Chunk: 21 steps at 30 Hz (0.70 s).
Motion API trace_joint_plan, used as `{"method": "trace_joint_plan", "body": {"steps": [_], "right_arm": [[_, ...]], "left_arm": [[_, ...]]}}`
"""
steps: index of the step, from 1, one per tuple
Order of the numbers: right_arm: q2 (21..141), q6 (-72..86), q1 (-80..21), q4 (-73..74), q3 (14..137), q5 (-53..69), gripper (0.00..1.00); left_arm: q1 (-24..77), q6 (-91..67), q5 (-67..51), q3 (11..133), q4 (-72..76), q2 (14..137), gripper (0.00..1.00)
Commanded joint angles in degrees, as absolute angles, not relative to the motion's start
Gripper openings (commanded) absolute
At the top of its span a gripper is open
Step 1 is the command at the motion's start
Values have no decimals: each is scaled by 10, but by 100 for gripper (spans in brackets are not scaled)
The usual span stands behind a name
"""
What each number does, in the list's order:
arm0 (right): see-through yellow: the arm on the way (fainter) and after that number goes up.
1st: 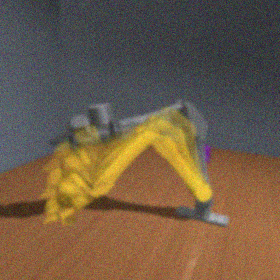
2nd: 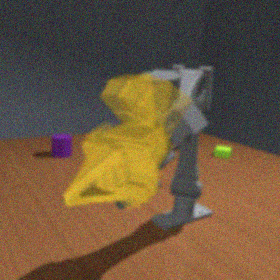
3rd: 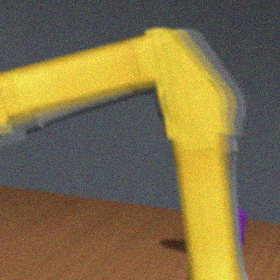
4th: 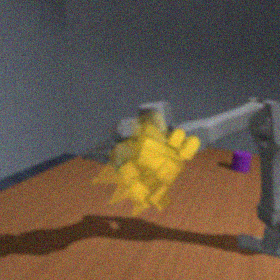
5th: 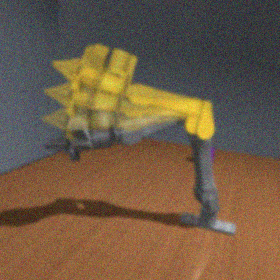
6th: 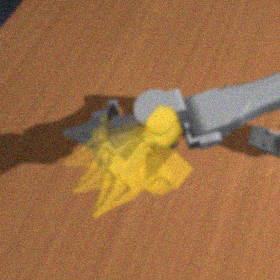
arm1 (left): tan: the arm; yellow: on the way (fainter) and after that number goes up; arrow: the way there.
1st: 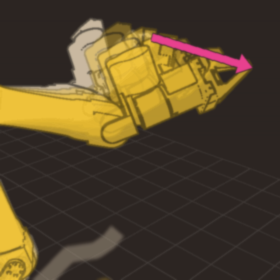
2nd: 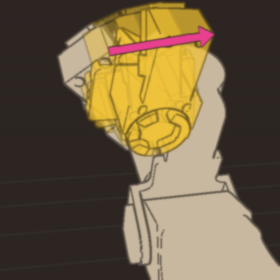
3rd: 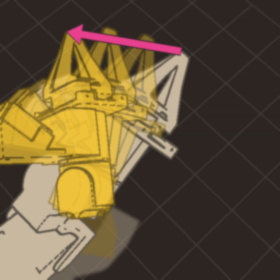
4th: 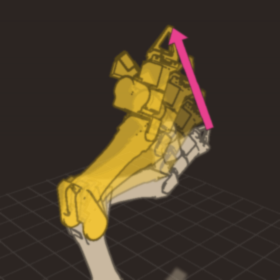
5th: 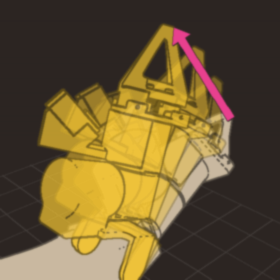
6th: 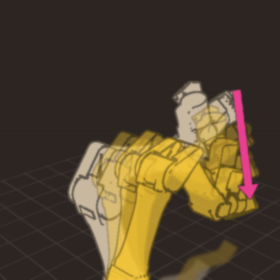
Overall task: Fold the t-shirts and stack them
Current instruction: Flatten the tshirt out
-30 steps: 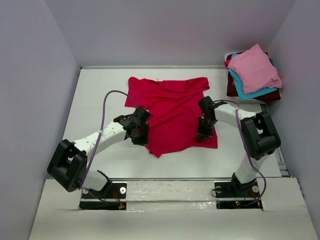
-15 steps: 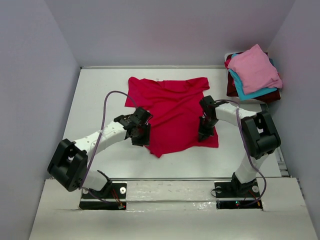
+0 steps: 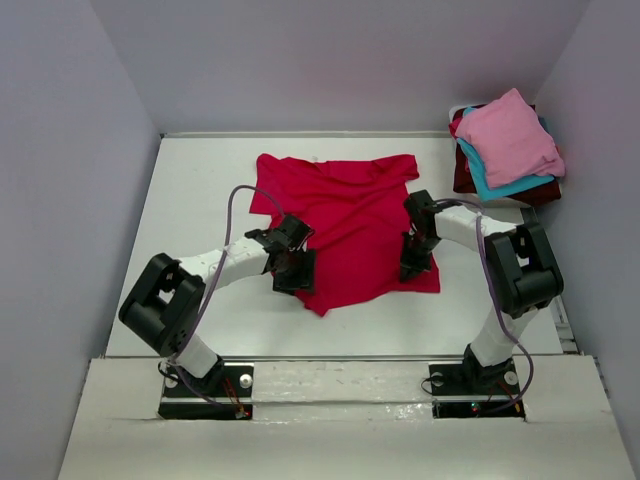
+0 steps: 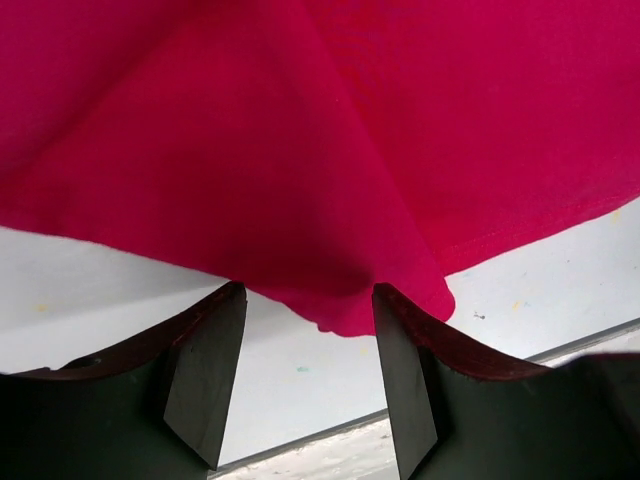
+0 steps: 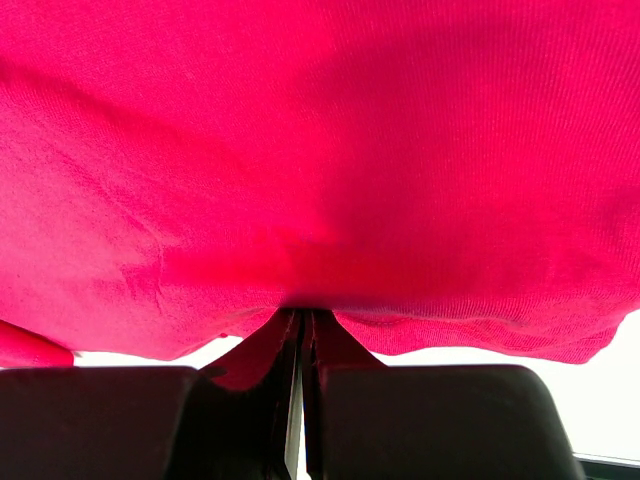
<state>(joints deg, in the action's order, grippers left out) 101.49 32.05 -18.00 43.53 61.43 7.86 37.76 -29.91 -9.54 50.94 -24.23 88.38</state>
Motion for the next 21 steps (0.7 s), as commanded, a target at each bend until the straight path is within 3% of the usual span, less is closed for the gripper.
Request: {"method": "trace_joint_plan", "body": {"steps": [1, 4, 7, 10, 16, 21], "right_arm": [[1031, 295, -163, 424, 591, -21, 7], [1029, 294, -163, 425, 589, -23, 7], [1029, 294, -163, 423, 584, -24, 7], [1030, 294, -163, 421, 583, -23, 7], [1033, 294, -163, 418, 580, -23, 7], [1034, 294, -157, 419, 583, -23, 7]], "left_arm": [[374, -298, -123, 504, -215, 898, 65], [374, -299, -126, 496, -208, 903, 62], [374, -299, -125, 495, -206, 904, 53], [368, -301, -120, 496, -207, 902, 32], [368, -299, -117, 496, -218, 895, 8], [363, -299, -110, 499, -232, 881, 6]]}}
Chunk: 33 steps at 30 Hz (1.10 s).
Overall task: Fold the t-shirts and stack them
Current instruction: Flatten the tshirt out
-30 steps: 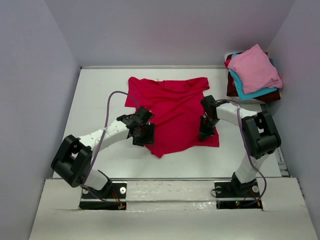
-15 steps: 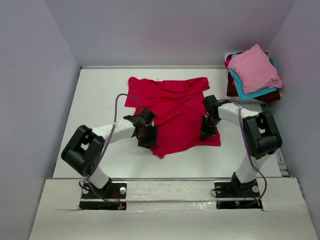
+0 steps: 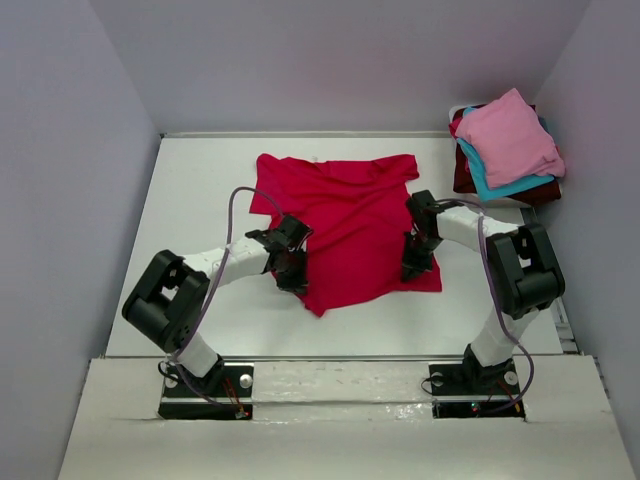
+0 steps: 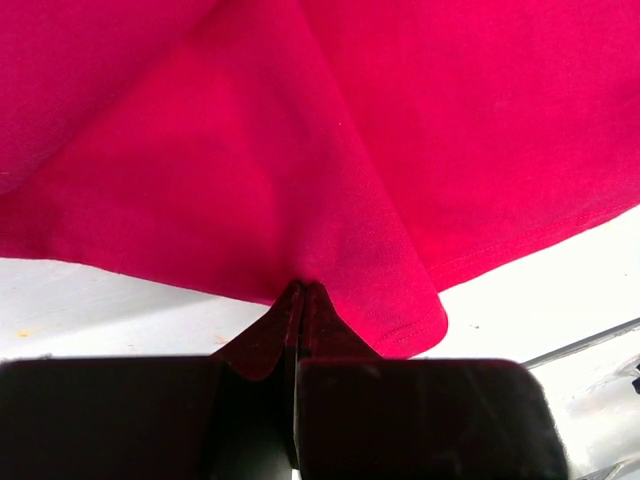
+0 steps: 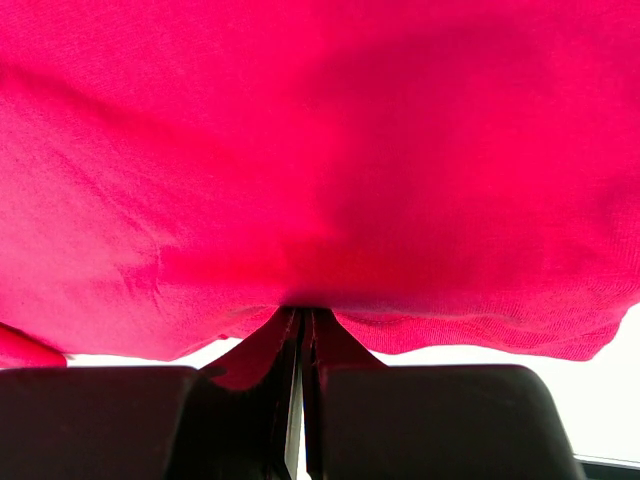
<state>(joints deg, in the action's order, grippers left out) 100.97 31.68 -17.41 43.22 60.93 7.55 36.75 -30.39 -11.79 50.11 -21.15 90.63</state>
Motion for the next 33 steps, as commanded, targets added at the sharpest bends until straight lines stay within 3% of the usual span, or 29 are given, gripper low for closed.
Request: {"method": "trace_joint_plan", "body": {"steps": [1, 33], "right_arm": [[1035, 294, -157, 419, 584, -23, 7], [987, 302, -100, 470, 559, -32, 7]], "left_arm": [[363, -300, -109, 500, -239, 873, 6], [294, -337, -83, 484, -440, 713, 6]]}}
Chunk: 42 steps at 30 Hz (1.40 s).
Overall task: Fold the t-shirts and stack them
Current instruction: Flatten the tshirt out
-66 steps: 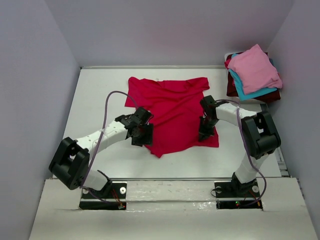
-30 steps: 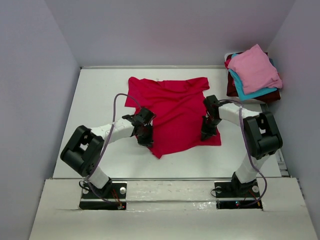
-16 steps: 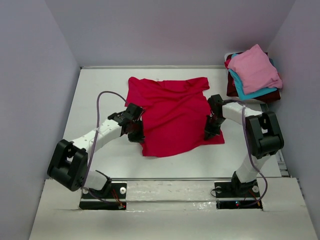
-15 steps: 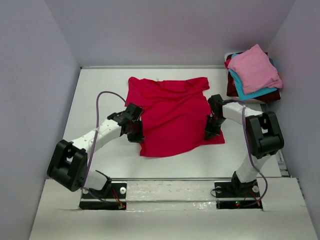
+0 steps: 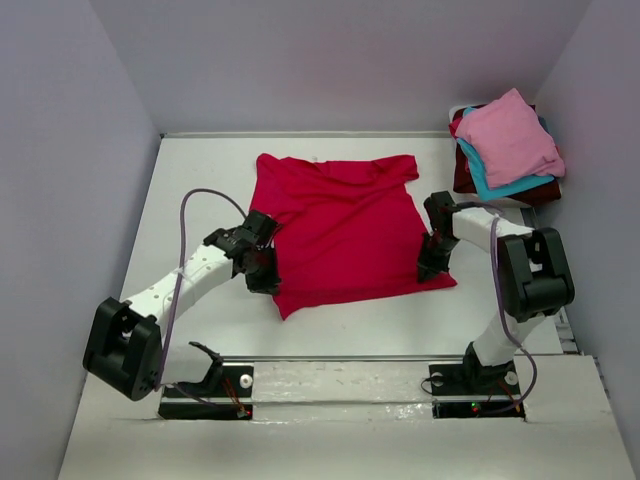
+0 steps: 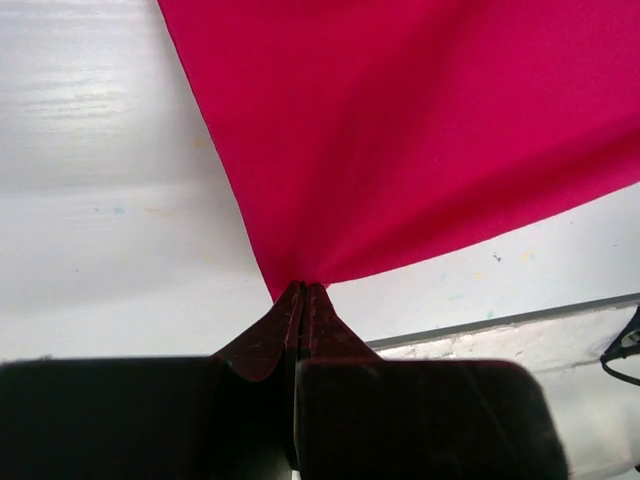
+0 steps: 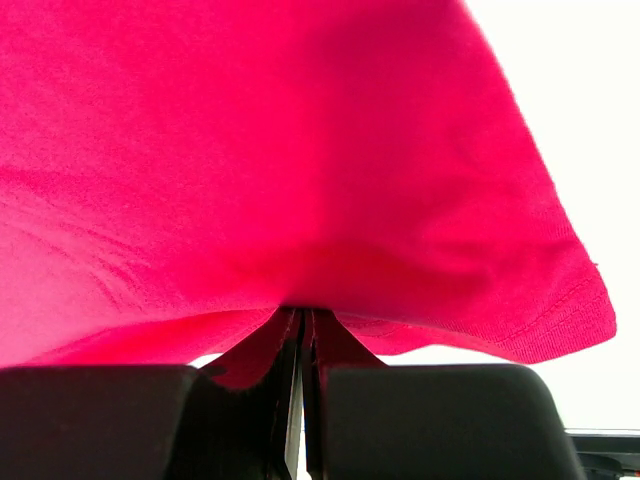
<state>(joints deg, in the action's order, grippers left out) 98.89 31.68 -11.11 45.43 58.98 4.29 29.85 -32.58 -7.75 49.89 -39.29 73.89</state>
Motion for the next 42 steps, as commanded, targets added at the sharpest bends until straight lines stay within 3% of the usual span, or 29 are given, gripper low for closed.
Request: {"method": "trace_joint_plan", "body": {"steps": [1, 19, 24, 26, 27, 30, 31, 32, 33, 38, 42], "right_arm": [[977, 304, -100, 480, 558, -15, 7], [875, 279, -105, 596, 527, 142, 7], [846, 291, -105, 612, 536, 128, 7], [845, 300, -105, 607, 564, 102, 11], [849, 303, -105, 607, 576, 92, 15], [866, 305, -105, 598, 625, 65, 37], [873, 306, -105, 596, 636, 47, 41], [888, 305, -105, 592, 657, 39, 44], [900, 302, -105, 588, 669, 34, 49], [961, 302, -105, 558, 710, 18, 50], [1008, 306, -105, 529, 731, 15, 40]], "left_arm": [[294, -338, -86, 481, -443, 710, 6], [294, -321, -100, 484, -493, 697, 6], [294, -315, -112, 482, -508, 682, 6], [294, -313, -100, 496, -510, 689, 12], [294, -312, -94, 504, -509, 694, 27], [294, -307, -70, 555, -513, 716, 49], [294, -306, -64, 566, -514, 722, 55], [294, -305, -57, 573, -514, 726, 71], [294, -304, -51, 585, -512, 736, 77], [288, -299, -54, 617, -465, 776, 82], [288, -286, -63, 643, -424, 835, 82]]}}
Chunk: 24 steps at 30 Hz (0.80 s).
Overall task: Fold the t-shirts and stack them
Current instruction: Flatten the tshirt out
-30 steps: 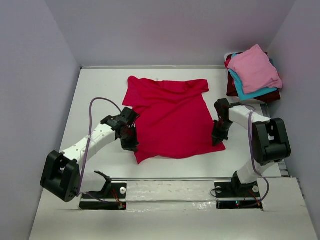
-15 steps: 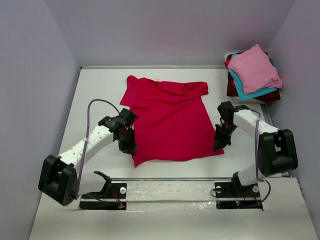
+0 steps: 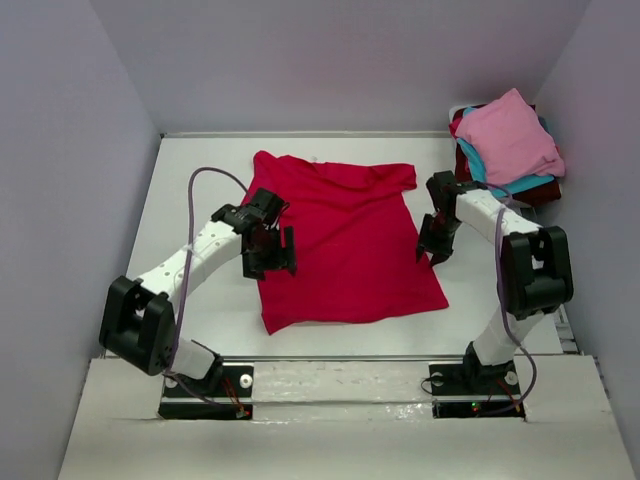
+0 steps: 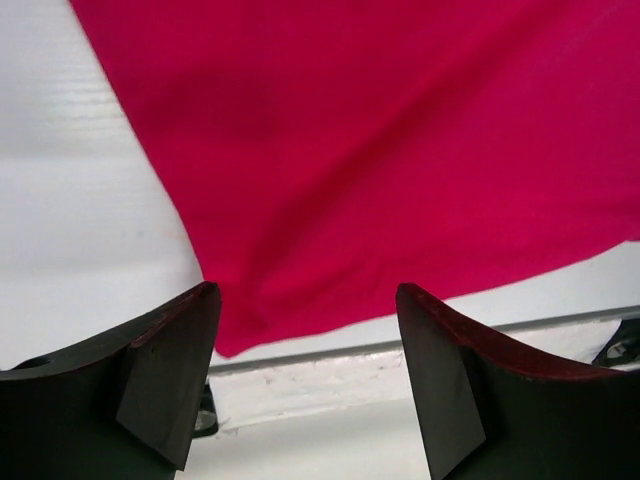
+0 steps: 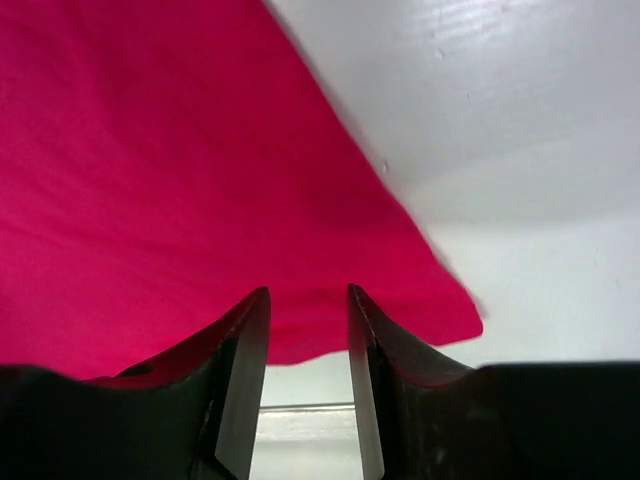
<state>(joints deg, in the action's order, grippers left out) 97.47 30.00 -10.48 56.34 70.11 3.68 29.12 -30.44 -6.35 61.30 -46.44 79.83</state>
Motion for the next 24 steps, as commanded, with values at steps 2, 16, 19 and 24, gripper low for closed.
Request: {"method": "trace_joint_plan", "body": {"steps": [2, 16, 19, 24], "right_arm": [[1041, 306, -105, 508, 750, 11, 39], [1124, 299, -105, 503, 791, 9, 20], [1115, 299, -105, 505, 773, 18, 16], [1088, 305, -105, 497, 707, 44, 12]], "left_arm": [[288, -274, -54, 660, -398, 887, 82], [277, -264, -93, 667, -326, 1026, 70], [277, -269, -102, 644, -326, 1023, 61], [277, -274, -112, 614, -327, 1005, 44]]}}
